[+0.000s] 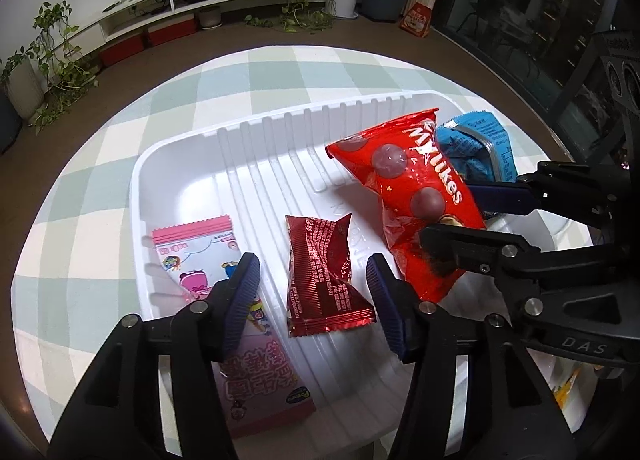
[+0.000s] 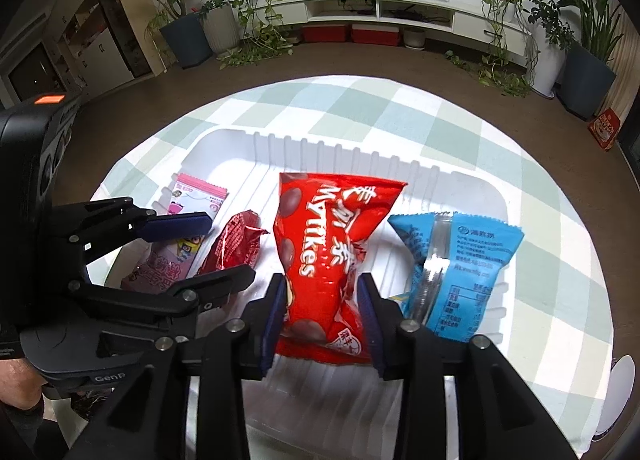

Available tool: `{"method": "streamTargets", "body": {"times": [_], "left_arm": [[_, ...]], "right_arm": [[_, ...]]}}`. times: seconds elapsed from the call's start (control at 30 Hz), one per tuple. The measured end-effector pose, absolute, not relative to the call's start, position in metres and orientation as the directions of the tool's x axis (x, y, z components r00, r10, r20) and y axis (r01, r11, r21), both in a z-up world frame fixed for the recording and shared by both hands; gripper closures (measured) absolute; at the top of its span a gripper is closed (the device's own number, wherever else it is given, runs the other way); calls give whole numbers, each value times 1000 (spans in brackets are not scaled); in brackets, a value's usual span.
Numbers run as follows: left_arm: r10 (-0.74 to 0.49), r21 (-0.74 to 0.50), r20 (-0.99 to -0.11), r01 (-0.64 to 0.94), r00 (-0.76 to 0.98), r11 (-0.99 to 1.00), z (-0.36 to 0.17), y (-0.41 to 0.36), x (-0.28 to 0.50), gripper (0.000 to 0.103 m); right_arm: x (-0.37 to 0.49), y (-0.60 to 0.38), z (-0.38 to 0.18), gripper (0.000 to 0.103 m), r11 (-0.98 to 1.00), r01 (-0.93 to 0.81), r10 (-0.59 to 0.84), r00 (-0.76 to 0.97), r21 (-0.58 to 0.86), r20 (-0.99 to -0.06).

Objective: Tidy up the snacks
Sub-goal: 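Withdraw both grippers from the tray, then reach the left gripper toward the white bag while the right approaches the orange bar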

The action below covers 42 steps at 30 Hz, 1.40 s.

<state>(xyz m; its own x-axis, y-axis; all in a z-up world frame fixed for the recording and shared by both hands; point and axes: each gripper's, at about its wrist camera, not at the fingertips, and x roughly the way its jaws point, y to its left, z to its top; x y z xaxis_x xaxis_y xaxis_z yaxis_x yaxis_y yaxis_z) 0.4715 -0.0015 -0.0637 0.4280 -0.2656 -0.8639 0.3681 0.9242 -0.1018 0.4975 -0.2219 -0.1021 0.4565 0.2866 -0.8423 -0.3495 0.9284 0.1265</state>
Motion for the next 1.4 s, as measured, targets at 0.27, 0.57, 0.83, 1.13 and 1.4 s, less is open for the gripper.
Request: {"method": "streamTargets", "body": {"times": [0.27,0.57,0.83,1.13,1.4], "left_arm": [[-271,-103,-848,358,456,928,-50,1,462,38],[-291,-116,-750,314,594,942,1,21,424,6],[-334,-190,-684,283,649,940,41,61,354,6],[-350,-258,-678,236,647,937,34,89,253,6],[-368,-289,-700,228,612,930,3,80,175,6]], "right_arm": [[487,-228,-78,40,929,-340,313,502,148,-807],[455,-251,-39,15,925,-315,364,579,211,-730],[393,-285,-19,14,904,-292,427,623,311,-655],[318,-298,-37,14,901,-256,431,622,350,-653],[262,-297,-58,14,895,-232,438,612,380,-658]]}}
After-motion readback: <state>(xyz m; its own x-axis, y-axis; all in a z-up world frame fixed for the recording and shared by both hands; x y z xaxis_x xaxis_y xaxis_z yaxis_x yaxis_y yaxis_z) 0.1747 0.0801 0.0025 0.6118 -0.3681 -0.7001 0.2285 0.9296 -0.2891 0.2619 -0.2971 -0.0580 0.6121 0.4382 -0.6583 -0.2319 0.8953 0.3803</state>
